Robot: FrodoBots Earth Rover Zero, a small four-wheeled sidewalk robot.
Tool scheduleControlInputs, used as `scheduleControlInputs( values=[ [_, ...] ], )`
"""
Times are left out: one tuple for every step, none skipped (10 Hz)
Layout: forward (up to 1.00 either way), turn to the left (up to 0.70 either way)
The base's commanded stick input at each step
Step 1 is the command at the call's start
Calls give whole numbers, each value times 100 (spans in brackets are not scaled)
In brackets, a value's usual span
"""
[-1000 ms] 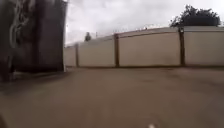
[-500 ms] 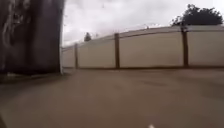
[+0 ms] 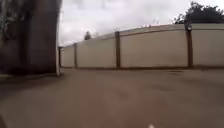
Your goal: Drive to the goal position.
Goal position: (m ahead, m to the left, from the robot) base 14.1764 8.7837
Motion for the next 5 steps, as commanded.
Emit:
scheduleControlInputs(
  values=[
    [70, 0],
    [70, 0],
    [70, 0],
    [70, 0],
    [70, 0]
  ],
)
